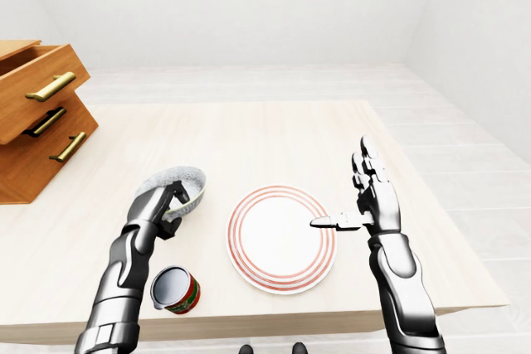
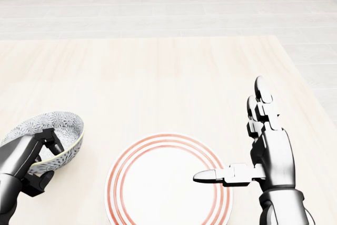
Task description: Put the bowl on the plate.
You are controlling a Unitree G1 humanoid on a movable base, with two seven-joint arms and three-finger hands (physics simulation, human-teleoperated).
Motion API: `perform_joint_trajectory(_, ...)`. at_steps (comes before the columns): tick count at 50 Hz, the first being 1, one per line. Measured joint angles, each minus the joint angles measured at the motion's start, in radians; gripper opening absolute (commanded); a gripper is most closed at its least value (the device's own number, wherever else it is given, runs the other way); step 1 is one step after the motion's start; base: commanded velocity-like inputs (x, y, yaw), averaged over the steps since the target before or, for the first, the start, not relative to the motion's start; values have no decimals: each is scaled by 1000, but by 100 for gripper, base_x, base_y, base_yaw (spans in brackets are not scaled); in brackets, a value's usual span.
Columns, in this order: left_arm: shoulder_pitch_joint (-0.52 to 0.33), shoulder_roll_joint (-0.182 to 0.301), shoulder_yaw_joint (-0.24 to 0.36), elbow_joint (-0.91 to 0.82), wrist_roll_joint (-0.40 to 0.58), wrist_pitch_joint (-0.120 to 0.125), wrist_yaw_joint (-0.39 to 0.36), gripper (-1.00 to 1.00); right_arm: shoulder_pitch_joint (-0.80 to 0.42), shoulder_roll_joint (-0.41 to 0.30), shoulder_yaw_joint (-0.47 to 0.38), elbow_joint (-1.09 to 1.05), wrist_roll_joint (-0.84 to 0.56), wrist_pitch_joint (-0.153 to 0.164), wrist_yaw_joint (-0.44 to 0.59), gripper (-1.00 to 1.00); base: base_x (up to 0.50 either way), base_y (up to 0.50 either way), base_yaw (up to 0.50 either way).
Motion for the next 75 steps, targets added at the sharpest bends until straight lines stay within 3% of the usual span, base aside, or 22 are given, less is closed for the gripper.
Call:
perform_joint_trajectory(12, -2, -3, 4, -56, 3, 7, -36, -100, 7, 2, 1, 1, 0, 0, 0, 100, 0, 0, 0)
perform_joint_trajectory(45, -6, -23, 16, -266, -3, 70, -149, -100, 25, 4, 3, 5, 2, 0, -2, 100, 0, 0, 0)
perform_joint_trajectory(75, -24, -119, -58, -450, 59, 136, -252, -100, 29, 2, 0, -13, 2, 0, 1, 100, 0, 0, 0)
